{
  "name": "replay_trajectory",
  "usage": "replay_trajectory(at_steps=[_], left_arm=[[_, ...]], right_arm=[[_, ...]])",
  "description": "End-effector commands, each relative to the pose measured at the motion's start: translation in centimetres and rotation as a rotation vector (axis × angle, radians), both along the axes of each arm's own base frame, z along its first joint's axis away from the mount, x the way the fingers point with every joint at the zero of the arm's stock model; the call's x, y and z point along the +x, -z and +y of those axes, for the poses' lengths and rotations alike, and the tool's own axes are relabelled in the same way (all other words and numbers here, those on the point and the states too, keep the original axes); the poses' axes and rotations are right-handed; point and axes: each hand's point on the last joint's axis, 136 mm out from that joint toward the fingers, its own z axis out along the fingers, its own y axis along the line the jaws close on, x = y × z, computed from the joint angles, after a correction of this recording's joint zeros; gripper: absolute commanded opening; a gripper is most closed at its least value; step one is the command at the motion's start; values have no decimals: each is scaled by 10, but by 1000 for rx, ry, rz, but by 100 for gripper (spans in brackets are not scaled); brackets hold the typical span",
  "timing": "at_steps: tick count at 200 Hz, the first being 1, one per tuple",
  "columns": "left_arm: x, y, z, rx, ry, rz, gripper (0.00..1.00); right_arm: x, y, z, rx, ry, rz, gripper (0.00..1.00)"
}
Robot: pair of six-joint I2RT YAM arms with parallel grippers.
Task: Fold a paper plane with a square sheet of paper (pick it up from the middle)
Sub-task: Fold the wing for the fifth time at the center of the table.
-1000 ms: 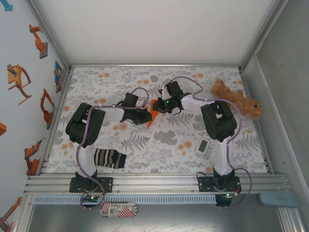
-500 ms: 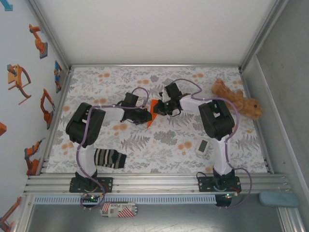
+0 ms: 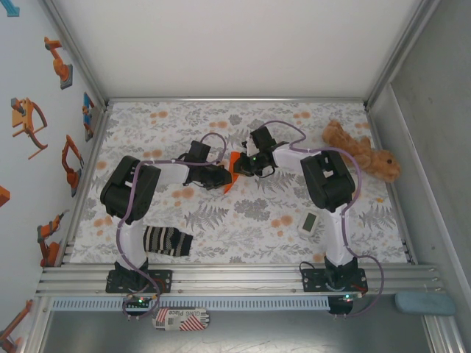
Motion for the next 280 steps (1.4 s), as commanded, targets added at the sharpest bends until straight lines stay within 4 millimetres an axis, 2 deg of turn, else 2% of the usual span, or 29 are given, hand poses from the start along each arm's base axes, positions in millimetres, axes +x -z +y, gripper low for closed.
replay_trajectory(at_steps=[1, 22, 47, 82, 116, 163, 187, 221, 280], left_arm=[[-27, 41, 14, 94, 7, 125, 14], [-27, 41, 14, 96, 7, 124, 14], [-24, 31, 12, 79, 6, 106, 15], [-19, -1, 8, 32, -12, 57, 19], [-16, -29, 18, 48, -60, -11, 29], [-4, -66, 22, 28, -99, -135, 28], [-4, -65, 7, -14, -74, -120, 23], [-6, -48, -8, -7, -39, -58, 17], [-9, -28, -8, 41, -28, -15, 15]], right_arm=[[-1, 10, 0, -30, -14, 16, 13], [-3, 16, -4, -59, -8, 30, 13], [-5, 24, -12, -116, 3, 46, 13], [-7, 28, -17, -140, 7, 57, 13], [-7, 28, -15, -134, 5, 58, 13], [-8, 26, -15, -134, 3, 57, 14], [-9, 26, -14, -130, 6, 60, 13], [-9, 25, -12, -114, 5, 64, 13], [-5, 7, -5, -66, -7, 24, 15]])
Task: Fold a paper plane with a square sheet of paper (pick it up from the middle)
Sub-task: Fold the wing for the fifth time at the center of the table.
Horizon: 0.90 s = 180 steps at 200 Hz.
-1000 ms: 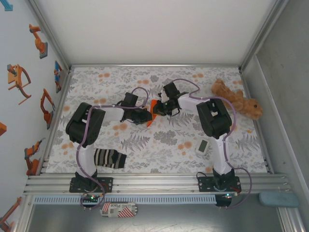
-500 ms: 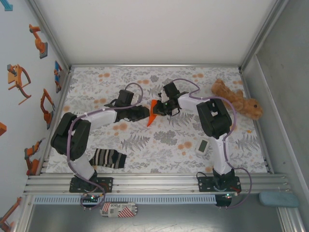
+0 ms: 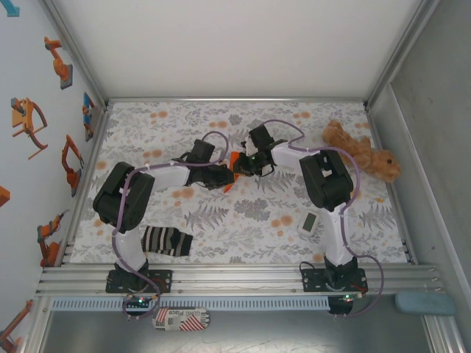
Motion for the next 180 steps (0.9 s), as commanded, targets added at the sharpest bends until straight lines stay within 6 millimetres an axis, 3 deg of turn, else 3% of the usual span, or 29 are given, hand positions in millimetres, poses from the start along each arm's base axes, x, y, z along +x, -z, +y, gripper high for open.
replay_trajectory(at_steps=[1, 180], left_arm=[[0, 1, -3, 4, 9, 19, 15], [-8, 22, 0, 26, 6, 66, 14]], right_arm=[[-5, 4, -4, -32, -3, 6, 15], [-2, -29, 12, 97, -42, -54, 20]])
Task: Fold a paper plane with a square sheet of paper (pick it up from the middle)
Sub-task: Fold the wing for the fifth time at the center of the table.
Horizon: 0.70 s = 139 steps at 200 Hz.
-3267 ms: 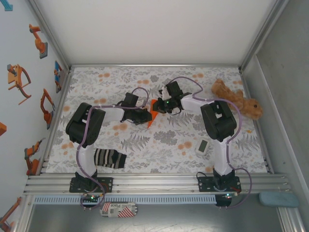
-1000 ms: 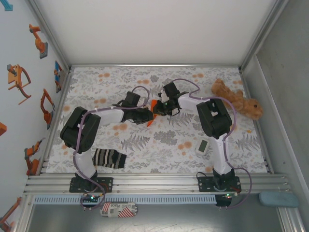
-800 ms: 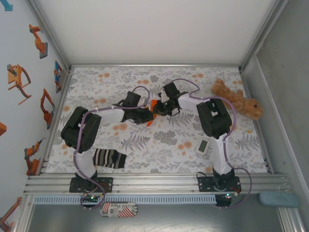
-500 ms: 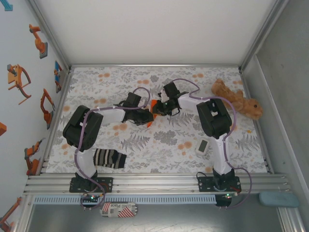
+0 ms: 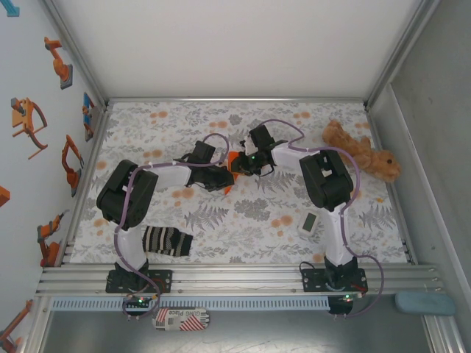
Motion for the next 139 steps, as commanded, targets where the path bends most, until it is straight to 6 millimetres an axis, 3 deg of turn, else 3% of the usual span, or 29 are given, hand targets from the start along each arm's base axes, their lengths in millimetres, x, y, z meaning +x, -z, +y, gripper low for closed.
replay_trajectory(at_steps=[1, 139], left_arm=[[-6, 8, 0, 8, 4, 34, 14], [-11, 18, 1, 20, 5, 53, 12]], right_arm=[[-3, -23, 5, 44, -20, -37, 20], [3, -38, -4, 12, 25, -104, 19]])
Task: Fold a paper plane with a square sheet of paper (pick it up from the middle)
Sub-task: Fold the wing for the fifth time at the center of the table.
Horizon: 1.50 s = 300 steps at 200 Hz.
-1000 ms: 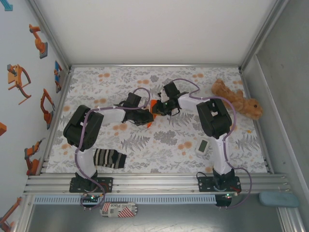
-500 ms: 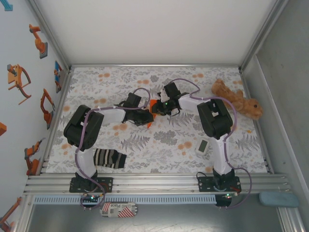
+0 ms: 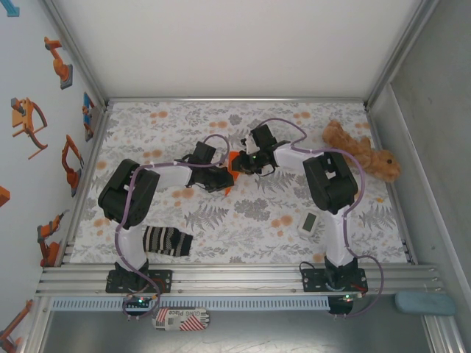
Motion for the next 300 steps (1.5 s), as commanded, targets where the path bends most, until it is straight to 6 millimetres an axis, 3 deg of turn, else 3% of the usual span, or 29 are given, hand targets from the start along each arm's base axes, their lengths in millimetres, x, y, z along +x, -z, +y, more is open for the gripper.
replay_trajectory(at_steps=[1, 49, 88, 168, 206, 255, 300], left_arm=[[-10, 12, 1, 13, 3, 43, 12], [-11, 15, 1, 15, 0, 50, 12], [-11, 18, 2, 18, -1, 52, 12], [-15, 29, 5, 36, -5, 75, 11], [-17, 34, 9, 49, -8, 82, 11], [-17, 34, 9, 47, -6, 75, 9], [-18, 34, 9, 46, -6, 73, 8]], right_arm=[[3, -23, -2, -4, 17, -64, 19], [11, -34, -24, -112, 94, -138, 22], [9, -27, -35, -179, 103, -135, 26], [3, -26, -32, -168, 86, -122, 26], [-5, -31, -21, -133, 49, -131, 20], [-14, -21, -5, -88, 10, -98, 13], [-9, -11, 5, -69, -12, -63, 11]])
